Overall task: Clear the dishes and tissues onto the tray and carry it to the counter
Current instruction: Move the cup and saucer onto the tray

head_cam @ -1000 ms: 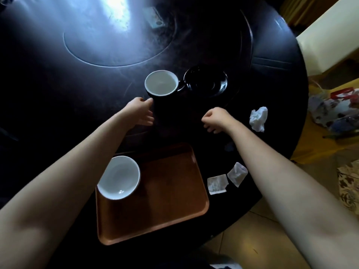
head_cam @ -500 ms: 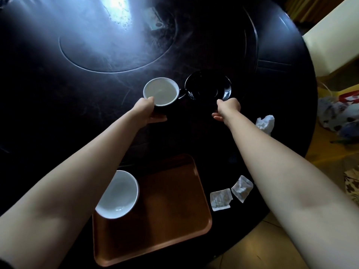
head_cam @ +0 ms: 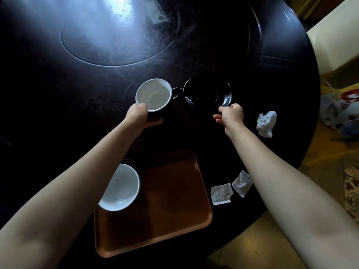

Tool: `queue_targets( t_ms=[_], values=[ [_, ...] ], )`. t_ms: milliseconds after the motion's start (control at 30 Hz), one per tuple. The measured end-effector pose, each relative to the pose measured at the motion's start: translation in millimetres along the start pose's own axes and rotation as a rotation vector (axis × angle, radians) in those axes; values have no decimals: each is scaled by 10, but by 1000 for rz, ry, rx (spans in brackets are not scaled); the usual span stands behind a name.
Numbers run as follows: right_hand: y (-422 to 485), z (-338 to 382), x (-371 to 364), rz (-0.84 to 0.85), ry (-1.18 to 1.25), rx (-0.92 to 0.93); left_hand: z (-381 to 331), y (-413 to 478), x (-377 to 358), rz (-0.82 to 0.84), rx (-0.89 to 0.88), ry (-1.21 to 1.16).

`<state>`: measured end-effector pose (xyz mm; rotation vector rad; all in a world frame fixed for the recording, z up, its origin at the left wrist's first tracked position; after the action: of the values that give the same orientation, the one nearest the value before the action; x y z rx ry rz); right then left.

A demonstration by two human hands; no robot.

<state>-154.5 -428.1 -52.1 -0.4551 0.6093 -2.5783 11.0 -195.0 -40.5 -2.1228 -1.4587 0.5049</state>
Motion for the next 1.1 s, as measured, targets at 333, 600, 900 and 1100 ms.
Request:
queue_targets(
  t_ms=[333,600,900,1100],
  values=[
    [-859,-666,155,250,-72,141,93,-611,310,-63,-17,-127],
    [-1558,-1373,327,389,-143,88,368,-1080,617,-83,1,-30],
    [-1779,-1611,121,432,-296,94,926,-1528,702,-59,69,64],
    [-1771,-1711,41,379,-238,-10,1232,-1649,732,-71,98,116]
  ],
)
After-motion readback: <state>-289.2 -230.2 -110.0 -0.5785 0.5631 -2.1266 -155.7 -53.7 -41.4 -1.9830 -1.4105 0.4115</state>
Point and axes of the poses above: each hand's wrist, its own y-axis towards the middle knuckle, its own x-axis out of the back of the hand, z = x × y, the point moved 8 cm from there along y, towards the middle knuckle, and after that the axes turned 2 degrees about -y, right-handed, at the moved point
